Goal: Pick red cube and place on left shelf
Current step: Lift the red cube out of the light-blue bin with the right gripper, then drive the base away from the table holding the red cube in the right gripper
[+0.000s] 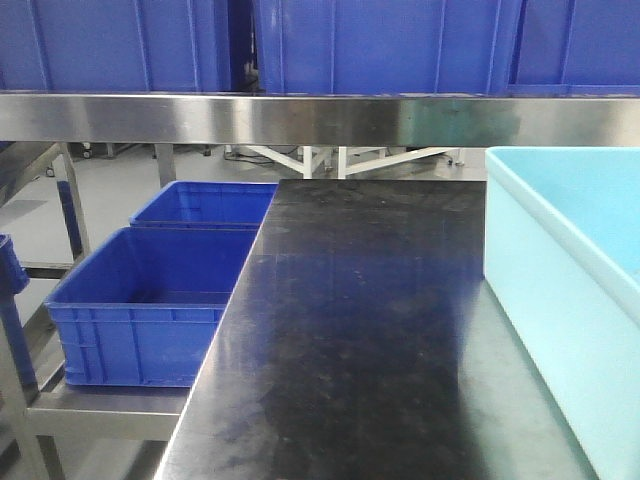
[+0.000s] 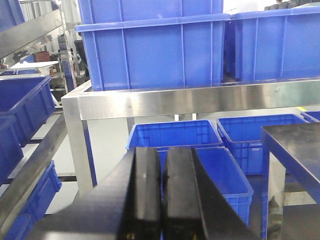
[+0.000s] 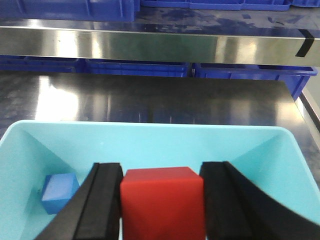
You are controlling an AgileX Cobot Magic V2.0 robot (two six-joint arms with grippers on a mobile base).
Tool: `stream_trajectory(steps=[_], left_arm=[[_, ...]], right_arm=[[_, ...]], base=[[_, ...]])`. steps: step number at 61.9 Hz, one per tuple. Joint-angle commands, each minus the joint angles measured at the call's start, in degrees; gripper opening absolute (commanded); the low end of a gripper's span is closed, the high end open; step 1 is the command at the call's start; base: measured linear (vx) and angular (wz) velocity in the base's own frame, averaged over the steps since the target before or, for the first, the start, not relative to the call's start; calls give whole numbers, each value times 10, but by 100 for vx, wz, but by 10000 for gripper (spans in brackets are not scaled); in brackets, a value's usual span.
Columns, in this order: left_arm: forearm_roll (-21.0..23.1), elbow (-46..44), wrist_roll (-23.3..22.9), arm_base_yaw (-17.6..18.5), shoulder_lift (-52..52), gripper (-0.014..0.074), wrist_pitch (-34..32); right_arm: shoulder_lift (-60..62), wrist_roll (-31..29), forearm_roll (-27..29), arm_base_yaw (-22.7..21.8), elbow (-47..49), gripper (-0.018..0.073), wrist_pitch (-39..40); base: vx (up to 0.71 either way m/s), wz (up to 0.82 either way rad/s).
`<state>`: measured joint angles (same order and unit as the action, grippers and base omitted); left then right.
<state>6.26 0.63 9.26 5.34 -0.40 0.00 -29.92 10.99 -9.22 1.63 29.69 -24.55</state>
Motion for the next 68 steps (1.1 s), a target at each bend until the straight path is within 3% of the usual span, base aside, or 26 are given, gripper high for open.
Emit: stream_trajectory(steps=[1,25,68], left_arm=[[5,13,-1,-1,3,106,-48],[5,13,-1,-1,3,106,-48],[5,13,-1,-1,3,106,-48]], right_arm=[[1,-1,-8,-3,17,57,46],[1,-1,-8,-3,17,57,46],[1,-1,-8,-3,17,57,46]], base=[[0,0],[-4,-1],[-12,35]])
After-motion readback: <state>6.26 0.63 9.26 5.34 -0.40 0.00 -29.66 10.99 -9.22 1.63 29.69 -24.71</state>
